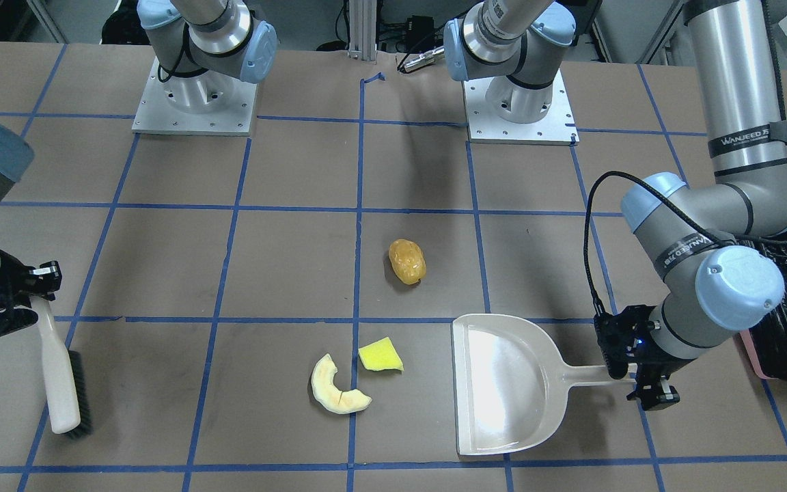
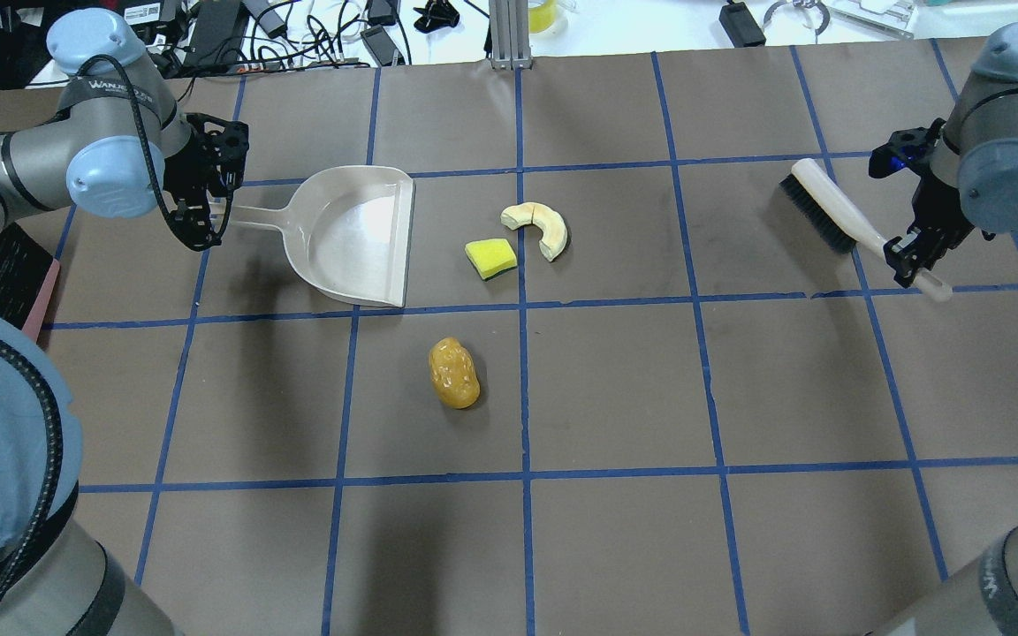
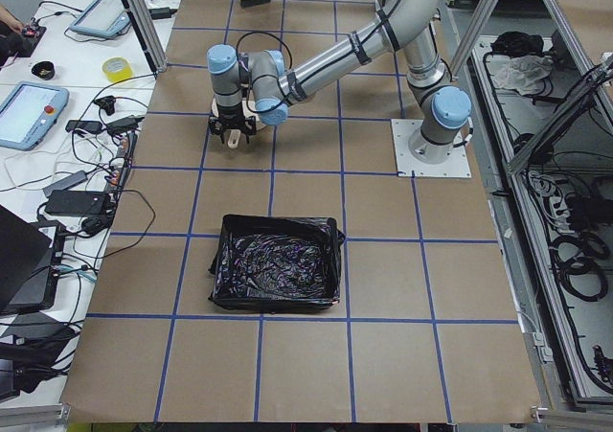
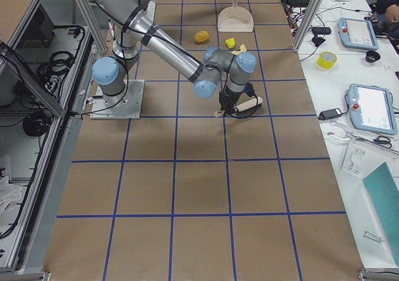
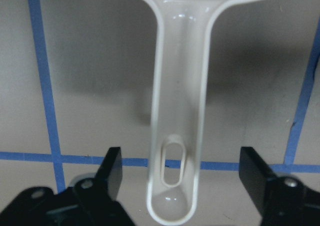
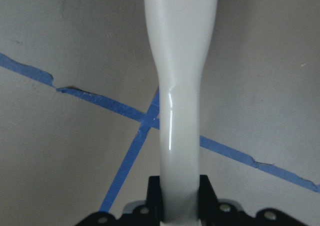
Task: Sweep and dump trash into bin
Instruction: 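Lift the brush with the right gripper and carry it toward the trash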
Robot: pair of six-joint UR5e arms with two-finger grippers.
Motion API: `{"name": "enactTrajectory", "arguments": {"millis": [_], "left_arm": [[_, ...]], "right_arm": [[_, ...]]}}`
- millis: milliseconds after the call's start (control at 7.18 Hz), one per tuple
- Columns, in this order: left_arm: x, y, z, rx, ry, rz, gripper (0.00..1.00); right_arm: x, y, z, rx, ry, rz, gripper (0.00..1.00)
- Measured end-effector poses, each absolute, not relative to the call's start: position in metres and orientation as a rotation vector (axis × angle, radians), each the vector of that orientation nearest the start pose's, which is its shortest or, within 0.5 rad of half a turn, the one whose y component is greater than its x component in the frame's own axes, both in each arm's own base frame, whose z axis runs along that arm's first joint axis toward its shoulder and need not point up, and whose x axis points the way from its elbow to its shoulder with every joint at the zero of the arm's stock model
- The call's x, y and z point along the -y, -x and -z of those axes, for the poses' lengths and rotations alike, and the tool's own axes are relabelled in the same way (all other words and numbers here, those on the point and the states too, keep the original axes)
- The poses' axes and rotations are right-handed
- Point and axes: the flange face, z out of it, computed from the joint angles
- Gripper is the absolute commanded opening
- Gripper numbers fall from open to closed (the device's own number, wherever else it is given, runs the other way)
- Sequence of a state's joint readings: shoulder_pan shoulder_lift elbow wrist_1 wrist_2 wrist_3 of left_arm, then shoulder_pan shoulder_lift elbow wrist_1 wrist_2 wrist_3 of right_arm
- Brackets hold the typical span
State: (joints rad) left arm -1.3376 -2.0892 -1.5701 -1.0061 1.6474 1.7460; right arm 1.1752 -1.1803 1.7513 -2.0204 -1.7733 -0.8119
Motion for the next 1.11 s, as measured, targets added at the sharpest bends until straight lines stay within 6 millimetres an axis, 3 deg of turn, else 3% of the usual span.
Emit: {"name": "enactTrajectory", "arguments": {"millis": [279,557,836,1114], "left_arm": [[0.669,-0.026,-0.239,-2.275,-2.079,-0.019,0.83],[0.67,-0.024,-0.234,-2.299,-2.083,0.006,0.55],[0.67,-0.024,-0.233,-2.311,-2.077,0.009,0.12],[0.67,-0.023,-0.232,-2.322,-2.061,0.002,0.11]], "right_arm": [[0.576,0.116,-0.242,-3.176,0.627,-0.358,0.0],[0.577,0.101,-0.25,-3.164,0.576,-0.314,0.0],[0.583,0.058,-0.254,-3.151,0.554,-0.268,0.0],[0.582,-0.009,-0.259,-3.146,0.407,-0.268,0.0]]}}
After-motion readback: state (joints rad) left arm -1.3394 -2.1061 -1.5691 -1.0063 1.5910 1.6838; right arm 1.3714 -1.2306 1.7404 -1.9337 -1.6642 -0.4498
